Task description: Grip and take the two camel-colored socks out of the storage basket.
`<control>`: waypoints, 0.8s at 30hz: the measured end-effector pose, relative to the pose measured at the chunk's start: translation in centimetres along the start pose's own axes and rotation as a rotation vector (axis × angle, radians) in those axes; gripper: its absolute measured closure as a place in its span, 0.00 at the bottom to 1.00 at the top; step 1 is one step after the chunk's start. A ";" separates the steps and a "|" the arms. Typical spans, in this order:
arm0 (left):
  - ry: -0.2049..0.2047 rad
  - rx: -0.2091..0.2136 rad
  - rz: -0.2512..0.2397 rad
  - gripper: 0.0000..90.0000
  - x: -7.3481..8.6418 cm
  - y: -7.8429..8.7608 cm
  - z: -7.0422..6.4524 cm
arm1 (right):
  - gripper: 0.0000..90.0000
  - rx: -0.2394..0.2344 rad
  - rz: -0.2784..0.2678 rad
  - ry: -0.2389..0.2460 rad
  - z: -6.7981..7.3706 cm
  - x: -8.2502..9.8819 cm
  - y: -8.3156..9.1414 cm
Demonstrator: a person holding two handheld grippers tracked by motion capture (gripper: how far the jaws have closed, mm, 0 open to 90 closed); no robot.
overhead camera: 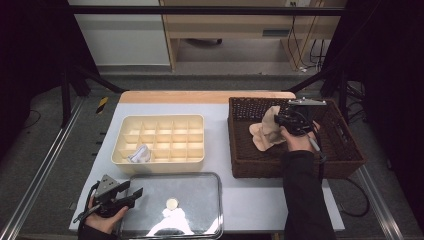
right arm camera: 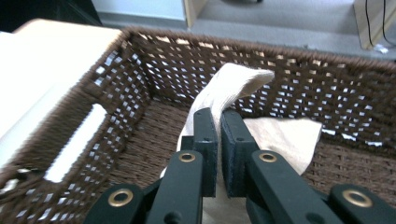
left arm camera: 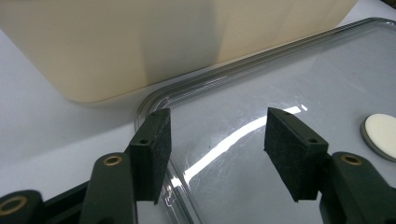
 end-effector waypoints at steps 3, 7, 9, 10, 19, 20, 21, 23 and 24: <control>0.000 -0.002 -0.001 0.45 0.0 0.0 0.0 | 0.96 -0.020 -0.028 0.008 0.4 -0.3 1.2; 0.001 -0.002 0.001 0.45 0.0 0.0 0.0 | 0.96 -0.035 -0.063 0.028 0.9 -0.6 2.7; 0.001 -0.001 0.000 0.45 0.0 0.0 0.0 | 0.96 -0.041 -0.078 0.038 1.3 -0.9 3.6; 0.002 -0.002 -0.002 0.45 0.0 0.0 0.0 | 0.96 -0.047 -0.092 0.047 1.4 -1.1 4.0; 0.007 -0.004 0.001 0.44 0.0 0.0 0.0 | 0.96 -0.127 -0.174 0.101 4.4 -2.1 8.2; 0.009 -0.004 0.000 0.44 0.0 0.0 0.0 | 0.96 -0.132 -0.176 0.107 4.7 -2.1 8.5; 0.009 -0.004 0.000 0.44 0.0 0.0 0.0 | 0.96 -0.138 -0.182 0.116 5.0 -2.2 8.9; 0.010 -0.005 0.000 0.44 -0.1 0.0 0.0 | 0.96 -0.154 -0.190 0.130 5.7 -2.2 9.6; 0.011 -0.006 0.000 0.44 -0.1 0.0 0.1 | 0.96 -0.163 -0.195 0.136 6.1 -2.2 10.0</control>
Point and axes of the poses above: each handheld gripper's, and its own axes: y roughly backward along the jaws, x roughly out of its underside, z roughly to its left, the point moved 8 cm from there along -y, roughly forward along the jaws, and after that the axes turned 2 degrees about x, right-handed, at the moved point
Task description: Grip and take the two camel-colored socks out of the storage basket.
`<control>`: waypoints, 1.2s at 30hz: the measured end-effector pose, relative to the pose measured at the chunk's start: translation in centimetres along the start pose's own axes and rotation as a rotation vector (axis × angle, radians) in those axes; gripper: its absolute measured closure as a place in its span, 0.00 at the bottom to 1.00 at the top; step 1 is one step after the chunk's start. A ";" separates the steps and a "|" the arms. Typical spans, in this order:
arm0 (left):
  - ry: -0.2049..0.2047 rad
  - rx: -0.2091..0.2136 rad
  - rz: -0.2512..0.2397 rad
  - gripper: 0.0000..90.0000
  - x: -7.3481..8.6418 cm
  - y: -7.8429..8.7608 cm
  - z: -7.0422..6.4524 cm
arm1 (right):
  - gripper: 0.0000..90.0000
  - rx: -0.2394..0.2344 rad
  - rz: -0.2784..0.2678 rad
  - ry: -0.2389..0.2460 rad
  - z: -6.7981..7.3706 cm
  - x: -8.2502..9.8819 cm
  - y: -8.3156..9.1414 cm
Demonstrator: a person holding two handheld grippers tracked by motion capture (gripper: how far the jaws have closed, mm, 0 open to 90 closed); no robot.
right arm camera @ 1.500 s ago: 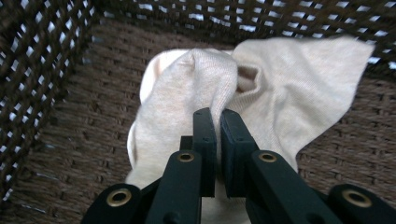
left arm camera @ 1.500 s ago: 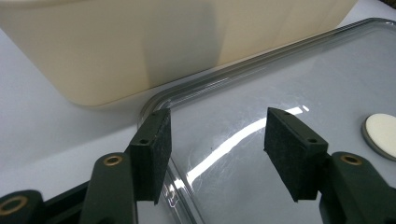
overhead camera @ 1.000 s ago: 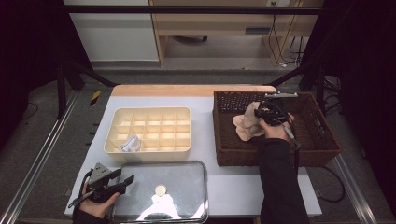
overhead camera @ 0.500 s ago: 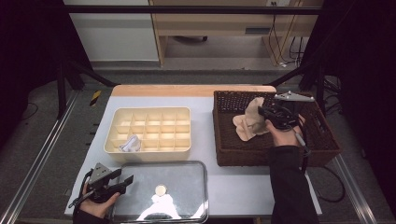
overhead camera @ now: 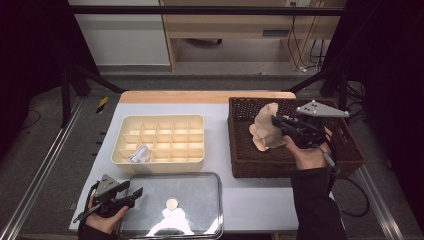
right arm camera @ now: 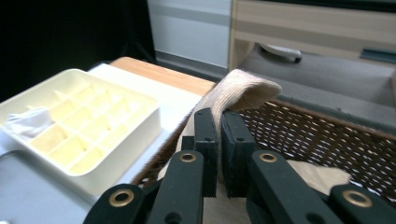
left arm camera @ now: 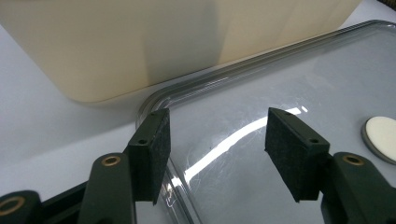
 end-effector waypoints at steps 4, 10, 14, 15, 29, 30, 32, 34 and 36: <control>0.003 -0.009 -0.004 0.44 -0.1 0.1 0.0 | 0.96 -0.033 -0.015 0.025 1.5 -0.2 0.9; 0.010 -0.013 -0.011 0.44 -0.2 0.3 0.1 | 0.96 -0.082 -0.019 0.055 3.8 -0.1 2.0; -0.011 -0.031 -0.018 0.46 -0.4 0.5 0.1 | 0.96 -0.115 -0.028 0.080 5.4 -0.1 2.7; -0.017 -0.026 -0.027 0.47 -0.5 0.5 0.0 | 0.96 -0.120 -0.031 0.082 5.7 -0.1 2.8; -0.022 -0.015 -0.024 0.47 -0.4 0.8 -0.3 | 0.96 -0.223 0.015 0.115 10.0 2.8 2.9; -0.019 -0.009 -0.022 0.46 -0.3 0.8 -0.4 | 0.96 -0.231 0.019 0.114 10.2 3.1 2.8; -0.021 -0.006 -0.019 0.46 -0.3 0.8 -0.5 | 0.96 -0.244 0.029 0.114 10.7 3.9 2.7; -0.012 -0.010 -0.014 0.42 -0.2 0.8 -0.5 | 0.96 -0.254 0.039 0.112 11.1 4.6 2.7; -0.003 -0.014 -0.015 0.38 -0.2 0.9 -0.4 | 0.96 -0.262 0.047 0.109 11.4 5.2 2.7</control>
Point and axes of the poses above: each handheld gripper's, and its own axes: y roughly backward along the jaws, x roughly out of its underside, z roughly to its left, the point moved 8 cm from there along -y, roughly forward along the jaws, and after that the axes turned 2 degrees about x, right-handed, at the moved point
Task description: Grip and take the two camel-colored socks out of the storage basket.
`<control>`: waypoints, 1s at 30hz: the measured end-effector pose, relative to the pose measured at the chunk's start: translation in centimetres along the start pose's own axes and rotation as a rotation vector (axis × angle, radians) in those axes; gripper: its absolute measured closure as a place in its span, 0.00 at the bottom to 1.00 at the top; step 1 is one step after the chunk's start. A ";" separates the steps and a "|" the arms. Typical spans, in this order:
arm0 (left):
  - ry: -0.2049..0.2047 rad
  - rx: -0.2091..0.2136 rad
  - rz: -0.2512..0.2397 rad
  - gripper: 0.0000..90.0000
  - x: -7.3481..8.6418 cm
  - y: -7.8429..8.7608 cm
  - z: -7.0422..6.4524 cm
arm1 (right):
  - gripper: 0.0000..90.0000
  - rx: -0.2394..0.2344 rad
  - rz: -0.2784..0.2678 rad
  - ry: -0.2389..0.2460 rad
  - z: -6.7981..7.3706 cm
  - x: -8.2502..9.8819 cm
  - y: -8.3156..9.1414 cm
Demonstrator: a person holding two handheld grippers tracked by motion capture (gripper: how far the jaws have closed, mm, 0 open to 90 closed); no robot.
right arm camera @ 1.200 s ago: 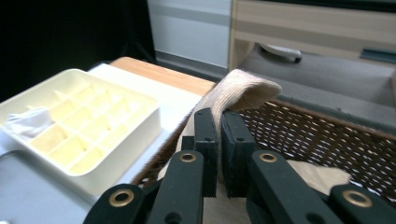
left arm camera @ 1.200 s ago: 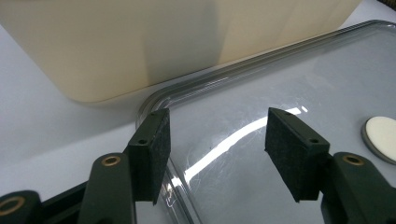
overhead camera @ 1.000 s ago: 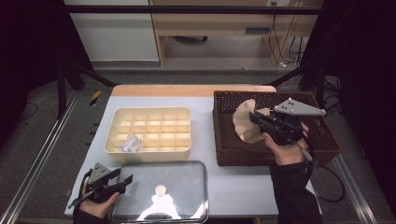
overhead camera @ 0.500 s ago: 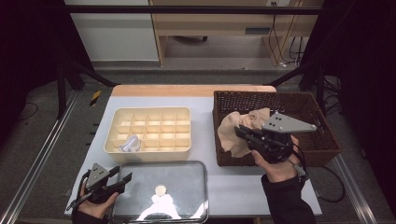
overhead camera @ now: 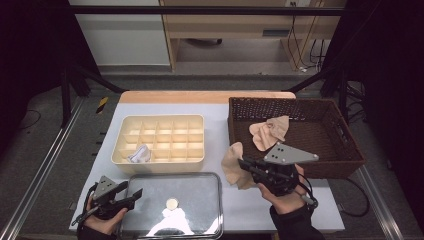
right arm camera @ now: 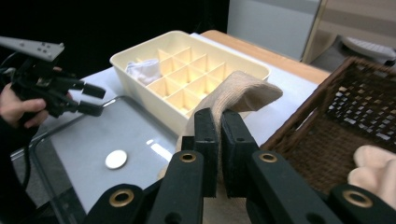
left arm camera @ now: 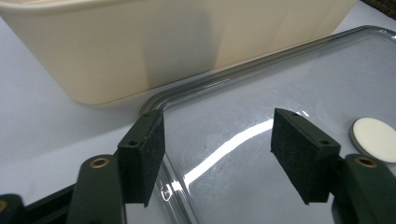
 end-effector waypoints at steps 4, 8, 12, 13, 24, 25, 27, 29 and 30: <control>0.005 -0.027 0.002 0.32 0.1 0.1 0.2 | 0.96 -0.020 0.027 -0.007 0.7 2.1 -0.5; 0.007 -0.041 0.000 0.29 0.1 0.1 0.3 | 0.96 -0.030 0.051 -0.035 0.7 4.3 -1.0; 0.010 -0.036 -0.001 0.28 0.1 0.1 0.2 | 0.96 -0.026 0.085 -0.056 0.3 6.0 -1.3; 0.010 -0.032 -0.003 0.28 0.1 0.0 0.2 | 0.96 -0.024 0.096 -0.060 0.2 6.5 -1.3; 0.005 -0.040 0.003 0.27 0.3 0.0 0.3 | 0.96 -0.024 0.192 -0.108 -0.1 10.9 -2.7; 0.007 -0.041 0.002 0.27 0.3 0.0 0.3 | 0.95 -0.018 0.211 -0.108 -0.2 11.6 -3.3; 0.018 -0.033 0.002 0.27 0.3 0.0 0.4 | 0.95 -0.011 0.224 -0.112 -0.3 12.2 -3.8; 0.022 -0.033 0.001 0.27 0.3 0.0 0.4 | 0.95 -0.006 0.229 -0.107 -0.5 12.4 -4.0; 0.024 -0.033 0.001 0.27 0.3 0.0 0.4 | 0.94 0.004 0.242 -0.108 -0.6 12.7 -4.1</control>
Point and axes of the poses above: each handheld gripper's, and its own axes: y roughly backward along the jaws, x roughly out of its underside, z roughly to its left, the point moved 8 cm from there along -y, roughly forward along the jaws, and after that the axes turned 2 degrees about x, right-handed, at the moved point
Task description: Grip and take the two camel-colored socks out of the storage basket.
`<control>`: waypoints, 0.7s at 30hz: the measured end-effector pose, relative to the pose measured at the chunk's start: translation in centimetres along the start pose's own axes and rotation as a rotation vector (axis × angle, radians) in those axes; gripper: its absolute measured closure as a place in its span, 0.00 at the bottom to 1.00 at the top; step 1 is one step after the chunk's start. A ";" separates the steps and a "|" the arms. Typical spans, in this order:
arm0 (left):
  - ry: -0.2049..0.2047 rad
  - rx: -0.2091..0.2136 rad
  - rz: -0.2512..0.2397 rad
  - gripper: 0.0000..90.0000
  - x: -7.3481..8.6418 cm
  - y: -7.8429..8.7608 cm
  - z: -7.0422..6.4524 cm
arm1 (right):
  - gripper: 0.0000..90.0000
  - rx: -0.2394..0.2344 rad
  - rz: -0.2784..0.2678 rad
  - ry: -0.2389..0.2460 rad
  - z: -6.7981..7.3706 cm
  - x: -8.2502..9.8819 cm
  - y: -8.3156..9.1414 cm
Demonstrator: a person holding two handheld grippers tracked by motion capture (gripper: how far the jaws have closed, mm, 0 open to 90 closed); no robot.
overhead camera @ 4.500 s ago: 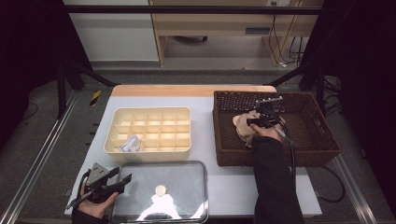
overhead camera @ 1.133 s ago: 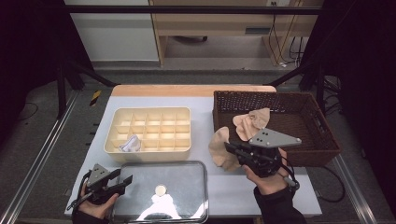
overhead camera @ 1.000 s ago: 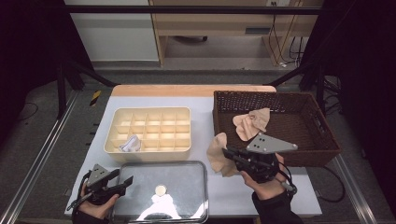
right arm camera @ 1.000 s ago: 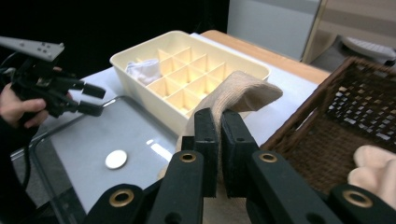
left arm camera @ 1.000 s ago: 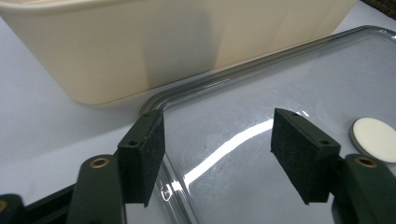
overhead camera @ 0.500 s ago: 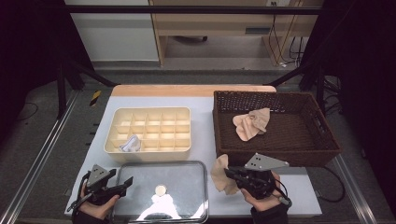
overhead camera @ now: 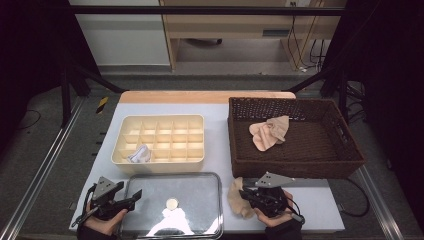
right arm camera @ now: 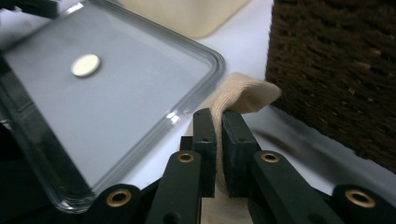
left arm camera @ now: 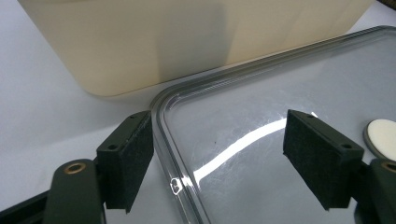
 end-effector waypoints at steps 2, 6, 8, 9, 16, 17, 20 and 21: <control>0.004 0.000 0.002 0.27 0.0 0.1 0.0 | 0.94 0.013 0.008 -0.002 -0.3 0.4 -0.5; 0.015 0.019 0.001 0.30 -0.1 0.2 -0.1 | 0.92 0.029 0.031 -0.003 -0.8 1.1 -1.3; 0.019 0.034 0.002 0.31 -0.1 0.2 -0.1 | 0.91 0.032 0.035 -0.005 -0.8 1.3 -1.5; 0.024 0.051 0.001 0.32 -0.1 0.2 -0.3 | 0.90 0.033 0.046 -0.001 -0.7 1.5 -1.9; 0.005 0.015 0.001 0.32 -0.2 0.3 0.0 | 0.83 0.052 0.061 0.012 -0.8 1.8 -2.7; 0.004 0.006 0.000 0.32 -0.2 0.3 0.1 | 0.82 0.051 0.056 0.015 -0.8 1.8 -2.6; 0.001 0.000 -0.004 0.32 -0.2 0.3 0.1 | 0.73 0.046 0.006 0.004 -0.7 1.1 -2.1; -0.004 0.001 -0.001 0.32 -0.1 0.3 0.1 | 0.73 0.052 -0.005 0.006 -0.7 0.9 -1.9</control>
Point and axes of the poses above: each handheld gripper's, and its own axes: y roughly backward along the jaws, x roughly out of its underside, z roughly to its left, the point moved 8 cm from there along -y, roughly forward along the jaws, and after that the axes turned 2 degrees about x, right-handed, at the moved point
